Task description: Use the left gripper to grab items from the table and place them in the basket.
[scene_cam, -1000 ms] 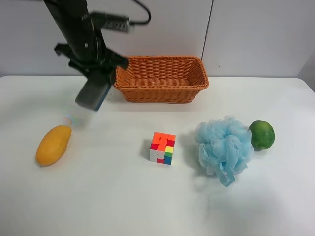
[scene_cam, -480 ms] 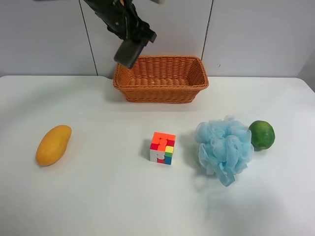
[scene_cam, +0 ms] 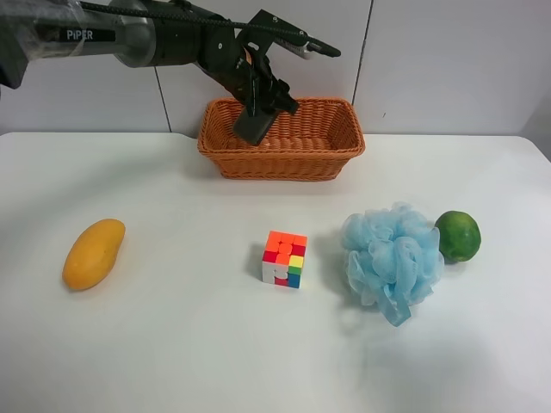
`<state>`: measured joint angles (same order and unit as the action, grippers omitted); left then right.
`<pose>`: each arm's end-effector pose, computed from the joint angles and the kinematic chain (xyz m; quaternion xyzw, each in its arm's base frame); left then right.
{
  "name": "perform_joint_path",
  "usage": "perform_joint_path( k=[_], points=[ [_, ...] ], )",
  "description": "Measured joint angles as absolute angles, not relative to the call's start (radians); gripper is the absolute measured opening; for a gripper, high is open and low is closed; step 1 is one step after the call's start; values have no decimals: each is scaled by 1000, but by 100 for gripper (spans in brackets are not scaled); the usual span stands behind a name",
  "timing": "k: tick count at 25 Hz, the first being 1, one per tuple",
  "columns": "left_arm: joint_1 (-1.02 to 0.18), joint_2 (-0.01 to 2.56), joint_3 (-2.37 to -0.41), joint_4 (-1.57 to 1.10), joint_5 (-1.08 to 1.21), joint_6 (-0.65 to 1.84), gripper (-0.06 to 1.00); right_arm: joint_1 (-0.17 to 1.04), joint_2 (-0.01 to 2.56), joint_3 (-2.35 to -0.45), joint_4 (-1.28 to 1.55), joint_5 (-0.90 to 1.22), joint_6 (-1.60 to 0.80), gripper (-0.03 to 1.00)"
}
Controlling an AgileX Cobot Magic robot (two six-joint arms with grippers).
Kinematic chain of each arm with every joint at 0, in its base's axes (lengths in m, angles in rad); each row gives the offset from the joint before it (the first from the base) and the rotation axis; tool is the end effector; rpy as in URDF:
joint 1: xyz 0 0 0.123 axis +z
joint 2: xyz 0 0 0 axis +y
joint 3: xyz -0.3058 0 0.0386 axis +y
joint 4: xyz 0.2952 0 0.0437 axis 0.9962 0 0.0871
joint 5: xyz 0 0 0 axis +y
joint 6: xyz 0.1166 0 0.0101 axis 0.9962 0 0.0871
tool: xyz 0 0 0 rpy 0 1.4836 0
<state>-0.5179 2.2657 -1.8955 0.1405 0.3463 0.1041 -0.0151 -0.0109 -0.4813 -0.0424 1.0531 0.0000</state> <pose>0.5338 -0.2977 0.1985 0.3178 0.8317 -0.0429 0.4533 0.0373 -0.0049 0.2829 0.0071 0.8531 -0.0251 0.5212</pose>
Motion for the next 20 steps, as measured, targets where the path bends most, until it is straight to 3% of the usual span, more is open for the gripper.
perform_joint_path(
  k=[7, 10, 12, 20],
  points=[
    [-518, 2266, -1897, 140, 346, 104, 55, -15, -11, -481, -42, 1053, 0, 99],
    [-518, 2266, -1899, 140, 345, 104, 82, -15, -11, -481, -42, 1053, 0, 99],
    [-518, 2266, -1901, 140, 346, 104, 94, -15, -11, -481, -42, 1053, 0, 99],
    [-518, 2260, -1901, 140, 436, 104, 99, -15, -11, -481, -42, 1053, 0, 99]
  ],
)
